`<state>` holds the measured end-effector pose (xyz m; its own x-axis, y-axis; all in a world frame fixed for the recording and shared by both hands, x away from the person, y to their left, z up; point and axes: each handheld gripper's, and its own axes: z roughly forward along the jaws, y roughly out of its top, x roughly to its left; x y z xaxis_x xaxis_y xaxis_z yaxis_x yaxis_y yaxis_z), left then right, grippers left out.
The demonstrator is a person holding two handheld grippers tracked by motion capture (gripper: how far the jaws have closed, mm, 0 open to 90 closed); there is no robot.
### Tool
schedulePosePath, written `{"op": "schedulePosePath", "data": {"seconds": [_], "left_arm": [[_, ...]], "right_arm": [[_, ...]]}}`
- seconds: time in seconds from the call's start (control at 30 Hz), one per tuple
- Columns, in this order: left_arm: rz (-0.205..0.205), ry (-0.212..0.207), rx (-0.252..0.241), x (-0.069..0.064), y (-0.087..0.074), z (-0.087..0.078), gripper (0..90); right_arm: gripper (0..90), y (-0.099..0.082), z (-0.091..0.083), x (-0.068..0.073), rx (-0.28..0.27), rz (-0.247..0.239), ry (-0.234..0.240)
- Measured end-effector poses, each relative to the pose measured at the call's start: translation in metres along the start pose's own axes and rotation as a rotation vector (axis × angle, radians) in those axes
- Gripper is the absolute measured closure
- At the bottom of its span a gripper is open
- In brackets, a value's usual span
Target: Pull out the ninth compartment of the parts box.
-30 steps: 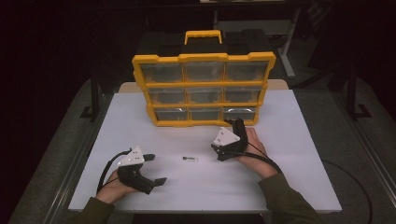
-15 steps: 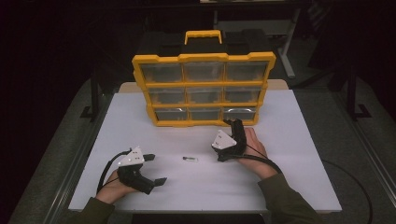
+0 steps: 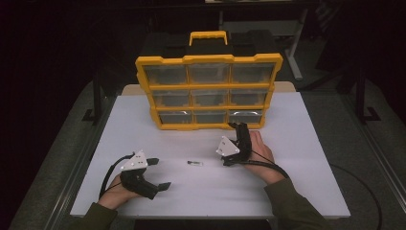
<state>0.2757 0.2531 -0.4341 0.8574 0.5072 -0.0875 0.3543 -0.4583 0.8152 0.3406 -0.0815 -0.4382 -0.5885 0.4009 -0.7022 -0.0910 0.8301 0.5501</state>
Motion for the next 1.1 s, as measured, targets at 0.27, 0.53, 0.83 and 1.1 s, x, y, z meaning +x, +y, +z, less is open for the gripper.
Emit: {"op": "schedulePosePath", "data": {"seconds": [0.27,0.53,0.83,1.1], "left_arm": [[0.001,0.001,0.0,0.0001,0.0,-0.0002,0.4],[-0.005,-0.001,-0.003,0.0003,0.0001,-0.0003,0.4],[-0.002,-0.001,0.0,0.0004,0.0,-0.0003,0.4],[0.002,-0.001,0.001,0.0002,0.0001,-0.0005,0.5]], "right_arm": [[2.0,0.0001,0.0018,0.002,0.001,-0.098,-0.057],[2.0,0.0,0.0028,0.0046,-0.002,-0.138,-0.07],[2.1,0.0005,0.0022,0.0065,0.003,-0.179,-0.09],[2.1,0.0021,0.0018,0.0092,0.011,-0.205,-0.113]]}}
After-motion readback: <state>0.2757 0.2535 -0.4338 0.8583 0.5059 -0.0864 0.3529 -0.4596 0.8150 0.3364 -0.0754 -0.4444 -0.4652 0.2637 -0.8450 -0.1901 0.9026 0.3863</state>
